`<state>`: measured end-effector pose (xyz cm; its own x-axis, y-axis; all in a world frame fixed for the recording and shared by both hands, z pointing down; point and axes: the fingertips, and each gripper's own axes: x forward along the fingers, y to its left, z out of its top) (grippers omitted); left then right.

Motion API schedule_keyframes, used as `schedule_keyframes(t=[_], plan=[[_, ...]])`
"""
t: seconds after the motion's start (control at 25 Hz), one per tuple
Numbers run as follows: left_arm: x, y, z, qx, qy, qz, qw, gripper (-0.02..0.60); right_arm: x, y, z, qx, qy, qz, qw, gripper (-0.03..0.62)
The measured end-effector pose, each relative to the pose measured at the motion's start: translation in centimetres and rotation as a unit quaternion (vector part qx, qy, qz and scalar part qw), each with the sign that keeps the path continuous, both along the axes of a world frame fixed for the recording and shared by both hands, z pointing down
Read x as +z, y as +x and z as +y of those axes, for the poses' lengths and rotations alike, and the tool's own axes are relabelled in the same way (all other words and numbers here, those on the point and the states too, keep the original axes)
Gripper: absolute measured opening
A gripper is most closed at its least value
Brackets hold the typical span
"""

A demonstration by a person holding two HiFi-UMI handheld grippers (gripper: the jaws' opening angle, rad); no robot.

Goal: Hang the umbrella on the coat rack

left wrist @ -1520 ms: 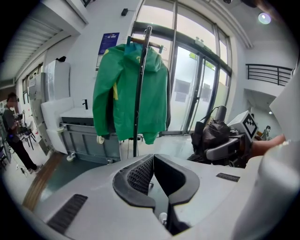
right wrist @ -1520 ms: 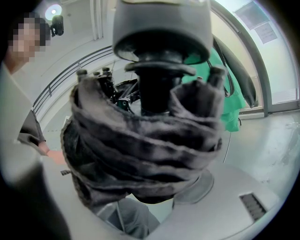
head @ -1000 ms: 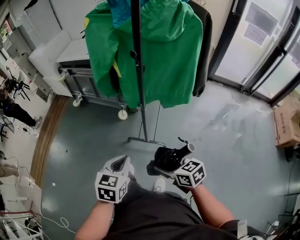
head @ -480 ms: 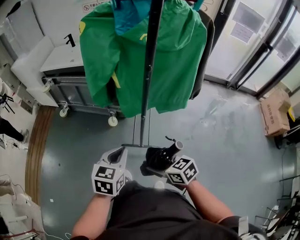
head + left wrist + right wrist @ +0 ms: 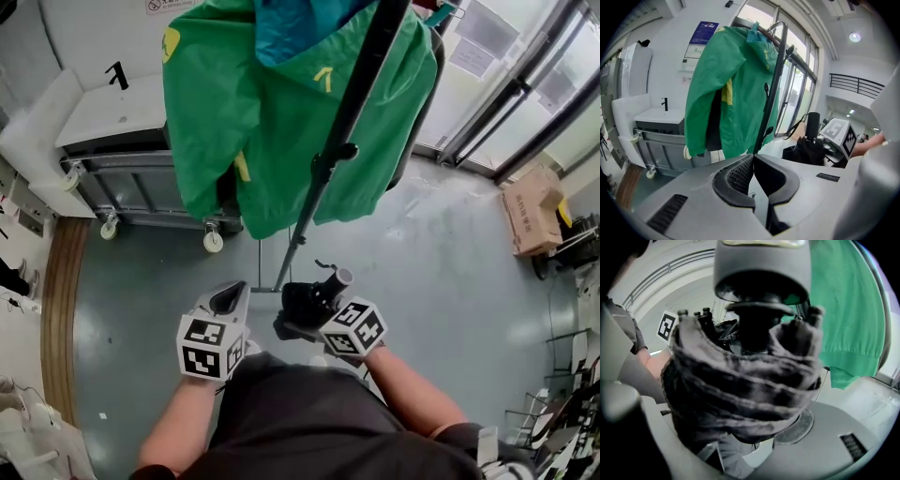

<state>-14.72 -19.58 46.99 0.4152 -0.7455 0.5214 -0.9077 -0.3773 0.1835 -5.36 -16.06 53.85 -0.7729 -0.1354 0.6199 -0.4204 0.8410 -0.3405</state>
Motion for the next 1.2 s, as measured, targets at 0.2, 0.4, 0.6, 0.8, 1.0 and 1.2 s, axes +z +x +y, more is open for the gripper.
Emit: schedule_keyframes(t=[0.2, 0.4, 0.6, 0.8, 1.0, 1.2], plan=[[0.3, -3.0, -1.4, 0.017, -0.001, 0.005, 0.9998, 0.015, -0.1, -1.8, -2.3, 0.036, 0.009, 0.007, 0.999, 0.273], [0.7, -4.9, -1.8, 0.038, -0.003, 0.006, 0.9993, 0.015, -0.6, -2.7, -4.6, 0.074, 0.018, 0.008, 0.997, 0.273], [1.5, -5.6, -1.4, 0.051, -0.013, 0.004, 0.9986, 0.015, -0.8, -2.9, -5.9, 0.097, 0.024, 0.014, 0.995, 0.273], [1.6, -6.7, -1.5, 0.038, -0.013, 0.01, 0.9992, 0.015, 0.1, -3.6, -5.3, 0.092, 0.013, 0.02, 0.996, 0.273], [1.8, -6.8, -1.5, 0.029, -0.013, 0.021, 0.9993, 0.015, 1.7, -4.0, -4.2, 0.067, 0.008, 0.047, 0.997, 0.273], [2.6, -6.8, -1.3, 0.029, -0.019, 0.024, 0.9991, 0.015, 3.0, -4.3, -3.2, 0.058, 0.001, 0.059, 0.997, 0.273]])
